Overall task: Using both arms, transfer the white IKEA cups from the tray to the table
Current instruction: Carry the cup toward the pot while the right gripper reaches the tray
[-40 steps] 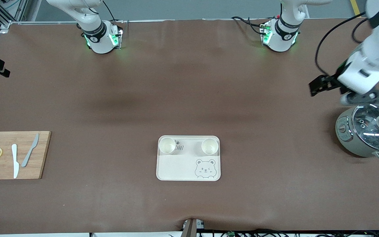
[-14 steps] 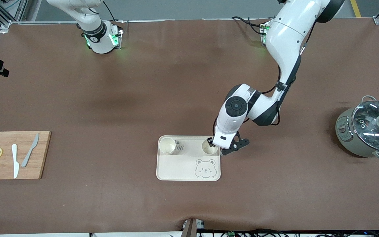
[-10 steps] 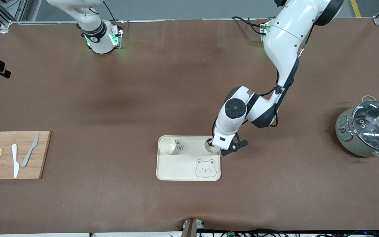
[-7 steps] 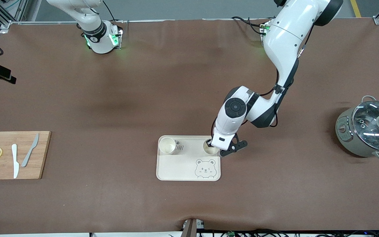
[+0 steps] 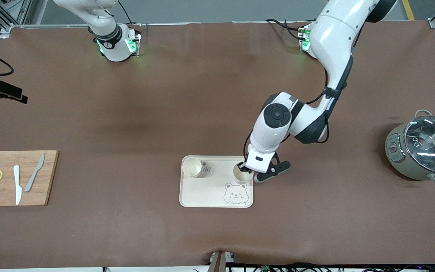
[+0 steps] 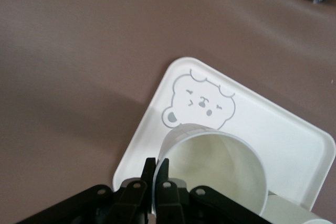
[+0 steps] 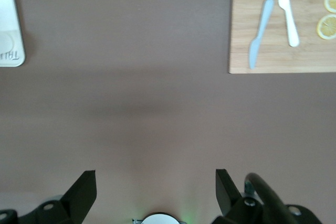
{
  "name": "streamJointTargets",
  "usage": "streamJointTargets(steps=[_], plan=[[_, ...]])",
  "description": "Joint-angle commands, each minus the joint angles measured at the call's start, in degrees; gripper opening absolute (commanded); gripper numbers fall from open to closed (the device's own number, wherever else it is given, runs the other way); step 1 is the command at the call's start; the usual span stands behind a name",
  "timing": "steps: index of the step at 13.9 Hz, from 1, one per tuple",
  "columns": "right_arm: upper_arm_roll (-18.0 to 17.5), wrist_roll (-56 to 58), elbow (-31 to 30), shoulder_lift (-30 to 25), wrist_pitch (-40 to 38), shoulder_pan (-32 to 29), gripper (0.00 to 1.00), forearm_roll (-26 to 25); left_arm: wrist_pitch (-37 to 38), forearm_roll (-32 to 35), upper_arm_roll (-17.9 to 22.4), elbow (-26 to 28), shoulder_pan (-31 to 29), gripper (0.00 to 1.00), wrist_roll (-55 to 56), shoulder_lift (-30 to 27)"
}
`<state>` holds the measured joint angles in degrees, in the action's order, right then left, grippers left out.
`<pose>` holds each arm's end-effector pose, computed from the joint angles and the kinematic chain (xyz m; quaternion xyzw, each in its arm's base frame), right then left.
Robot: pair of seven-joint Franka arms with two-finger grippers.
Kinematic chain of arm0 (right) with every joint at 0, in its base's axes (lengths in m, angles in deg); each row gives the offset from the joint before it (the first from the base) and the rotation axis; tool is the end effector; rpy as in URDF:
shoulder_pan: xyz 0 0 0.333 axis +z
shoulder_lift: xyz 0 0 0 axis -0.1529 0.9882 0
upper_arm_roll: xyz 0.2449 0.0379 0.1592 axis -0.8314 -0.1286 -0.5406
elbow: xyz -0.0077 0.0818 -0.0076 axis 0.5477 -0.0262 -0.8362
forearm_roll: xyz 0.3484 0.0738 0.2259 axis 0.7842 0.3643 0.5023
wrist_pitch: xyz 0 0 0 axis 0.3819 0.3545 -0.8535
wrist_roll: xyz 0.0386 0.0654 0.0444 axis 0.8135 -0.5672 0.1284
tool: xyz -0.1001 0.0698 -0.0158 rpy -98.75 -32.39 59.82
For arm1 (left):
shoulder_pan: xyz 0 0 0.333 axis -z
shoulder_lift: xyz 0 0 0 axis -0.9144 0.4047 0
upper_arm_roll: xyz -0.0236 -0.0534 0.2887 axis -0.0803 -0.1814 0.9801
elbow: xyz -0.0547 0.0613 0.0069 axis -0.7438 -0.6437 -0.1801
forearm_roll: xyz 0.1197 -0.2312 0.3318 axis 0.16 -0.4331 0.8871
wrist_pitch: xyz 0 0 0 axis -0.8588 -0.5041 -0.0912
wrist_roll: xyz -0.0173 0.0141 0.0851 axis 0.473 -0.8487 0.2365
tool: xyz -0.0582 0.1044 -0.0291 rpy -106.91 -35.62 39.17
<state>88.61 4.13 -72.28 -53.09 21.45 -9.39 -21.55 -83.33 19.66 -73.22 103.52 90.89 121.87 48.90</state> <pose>0.5843 -0.0489 0.5654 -0.9969 -0.0075 0.0736 0.0257 0.6471 -0.3912 0.2820 0.9644 0.2394 0.0863 0.0717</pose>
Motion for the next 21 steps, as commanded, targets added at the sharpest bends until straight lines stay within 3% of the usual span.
streamJointTargets(steps=[1, 3, 5, 9, 11, 14, 21], plan=[[0.0, 0.0, 1.0, 5.3, 0.9, 3.0, 1.00, 3.2, 6.9, 1.3, 0.0, 2.4, -3.6, 0.00, 0.2, -6.3], [-0.1, -0.1, 0.6, 10.2, 6.2, 4.8, 1.00, 4.5, 11.7, 1.4, 0.0, 3.9, -6.4, 0.00, -0.4, -9.0], [-0.1, -0.1, 0.6, 14.2, 10.8, 6.0, 1.00, 6.4, 11.1, -0.4, -0.4, 10.1, -11.4, 0.00, 1.2, -12.5], [-0.1, -6.4, 0.6, 20.2, 19.9, 10.1, 1.00, 8.8, 0.1, 0.2, -0.2, 24.3, -18.2, 0.00, 0.6, -15.6], [-0.1, -12.9, 0.6, 24.3, 25.0, 12.1, 1.00, 10.1, -5.9, 0.6, -0.2, 28.6, -21.9, 0.00, 0.1, -15.1], [0.0, -25.9, 0.7, 29.6, 34.2, 16.6, 1.00, 14.9, -12.2, 0.6, -0.2, 33.1, -25.2, 0.00, 0.2, -15.1], [0.0, -43.2, 4.6, 36.6, 42.0, 26.7, 1.00, 14.7, -12.6, 0.6, -0.2, 37.3, -25.9, 0.00, 0.2, -15.1]])
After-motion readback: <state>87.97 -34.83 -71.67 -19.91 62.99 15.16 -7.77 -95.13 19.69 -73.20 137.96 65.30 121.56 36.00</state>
